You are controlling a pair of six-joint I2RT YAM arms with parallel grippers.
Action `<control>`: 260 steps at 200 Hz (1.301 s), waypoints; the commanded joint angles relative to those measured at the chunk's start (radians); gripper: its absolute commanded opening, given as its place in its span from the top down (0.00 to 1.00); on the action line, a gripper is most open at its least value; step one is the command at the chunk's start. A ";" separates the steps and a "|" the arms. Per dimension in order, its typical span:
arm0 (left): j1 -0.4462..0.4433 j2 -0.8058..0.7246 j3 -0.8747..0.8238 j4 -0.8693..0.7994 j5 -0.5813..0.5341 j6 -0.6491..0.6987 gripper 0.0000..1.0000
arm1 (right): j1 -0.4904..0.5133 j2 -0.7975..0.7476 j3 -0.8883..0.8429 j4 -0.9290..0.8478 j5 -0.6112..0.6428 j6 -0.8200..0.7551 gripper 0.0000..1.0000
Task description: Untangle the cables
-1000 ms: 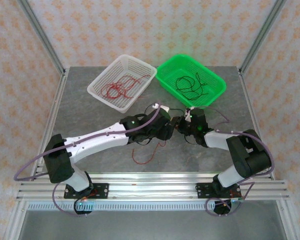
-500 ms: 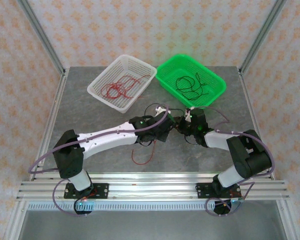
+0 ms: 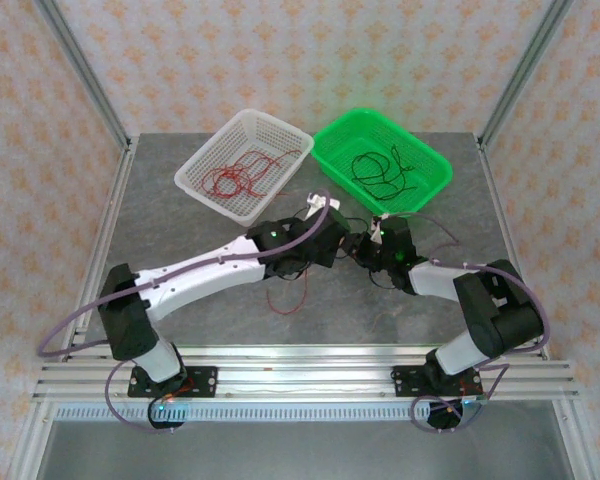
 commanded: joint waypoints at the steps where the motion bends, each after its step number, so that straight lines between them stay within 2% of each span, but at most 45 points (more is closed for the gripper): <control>1: -0.002 -0.054 0.071 -0.059 -0.076 0.035 1.00 | -0.001 -0.018 -0.003 0.005 0.021 -0.001 0.76; 59: 0.046 -0.045 0.244 -0.155 -0.199 0.077 1.00 | -0.001 -0.064 -0.044 -0.004 0.019 -0.002 0.75; 110: 0.192 -0.023 0.387 -0.129 -0.184 0.162 1.00 | -0.001 -0.148 -0.065 -0.054 0.026 -0.008 0.75; 155: 0.293 0.045 0.602 -0.096 -0.127 0.236 1.00 | -0.001 -0.232 -0.063 -0.118 0.048 -0.007 0.75; 195: 0.462 0.147 0.817 -0.072 -0.048 0.279 1.00 | -0.001 -0.299 -0.055 -0.172 0.055 -0.018 0.75; 225: 0.596 0.189 0.833 0.041 0.074 0.300 1.00 | 0.000 -0.358 -0.060 -0.203 0.069 -0.042 0.71; 260: 0.677 0.232 0.800 0.172 0.151 0.327 1.00 | 0.000 -0.402 -0.064 -0.235 0.083 -0.055 0.70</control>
